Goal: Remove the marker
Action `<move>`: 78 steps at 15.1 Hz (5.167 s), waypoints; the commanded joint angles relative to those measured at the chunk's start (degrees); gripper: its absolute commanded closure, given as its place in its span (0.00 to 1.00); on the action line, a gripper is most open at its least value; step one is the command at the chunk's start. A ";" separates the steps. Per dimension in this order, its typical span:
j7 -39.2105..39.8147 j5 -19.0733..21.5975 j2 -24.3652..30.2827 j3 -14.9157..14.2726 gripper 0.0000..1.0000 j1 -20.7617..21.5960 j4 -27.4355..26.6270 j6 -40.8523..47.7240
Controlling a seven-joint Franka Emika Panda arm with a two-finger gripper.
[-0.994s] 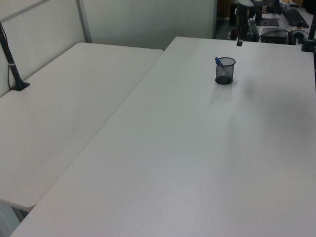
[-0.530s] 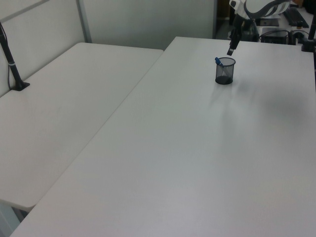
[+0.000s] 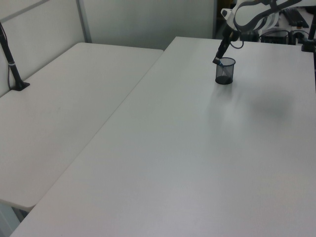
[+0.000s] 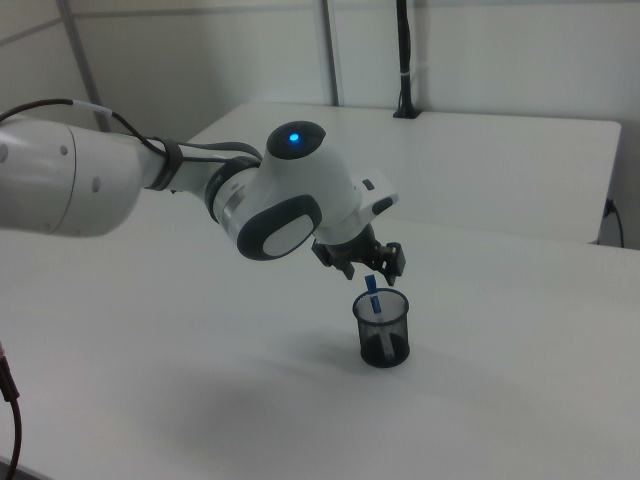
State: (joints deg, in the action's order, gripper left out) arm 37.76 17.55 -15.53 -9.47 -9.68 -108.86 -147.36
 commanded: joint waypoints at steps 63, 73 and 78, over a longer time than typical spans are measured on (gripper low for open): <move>-29.66 -13.33 8.92 5.08 0.00 8.54 14.64 40.18; -43.04 -13.15 20.63 4.64 0.00 8.98 14.65 58.43; -38.58 -14.82 19.76 4.64 0.00 8.89 14.56 52.37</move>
State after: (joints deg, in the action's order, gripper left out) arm -3.69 4.83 3.90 -4.58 -1.29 -92.97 -90.93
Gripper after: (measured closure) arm 0.000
